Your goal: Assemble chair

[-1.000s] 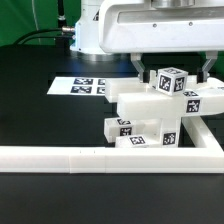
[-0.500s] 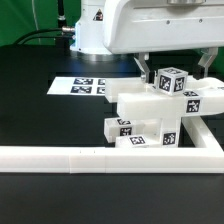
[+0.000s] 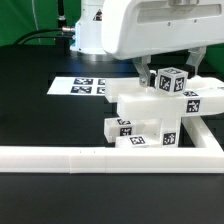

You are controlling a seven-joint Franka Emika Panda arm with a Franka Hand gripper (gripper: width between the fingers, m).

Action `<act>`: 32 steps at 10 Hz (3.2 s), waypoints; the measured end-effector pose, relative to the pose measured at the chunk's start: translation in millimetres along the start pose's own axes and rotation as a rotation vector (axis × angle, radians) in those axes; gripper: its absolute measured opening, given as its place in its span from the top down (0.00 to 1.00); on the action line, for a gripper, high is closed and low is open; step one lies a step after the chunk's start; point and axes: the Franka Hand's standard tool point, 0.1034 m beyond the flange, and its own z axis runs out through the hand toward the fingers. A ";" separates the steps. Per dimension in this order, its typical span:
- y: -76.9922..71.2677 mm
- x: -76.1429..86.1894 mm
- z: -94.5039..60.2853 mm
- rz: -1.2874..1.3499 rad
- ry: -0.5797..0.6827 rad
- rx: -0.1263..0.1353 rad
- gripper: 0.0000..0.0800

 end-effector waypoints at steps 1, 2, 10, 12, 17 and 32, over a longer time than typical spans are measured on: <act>0.0 0.0 0.0 0.003 0.000 0.000 0.40; 0.0 0.0 0.0 0.029 0.000 0.000 0.63; -1.3 0.5 0.1 0.469 0.001 0.003 0.64; -1.5 0.6 0.1 0.581 0.000 0.004 0.64; -3.7 1.5 0.1 0.898 0.000 0.012 0.64; -6.2 3.7 -0.4 0.293 0.005 0.002 0.19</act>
Offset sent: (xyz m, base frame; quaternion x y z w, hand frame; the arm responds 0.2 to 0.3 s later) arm 0.0000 0.0000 0.0000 0.0000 0.0000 0.0000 1.0000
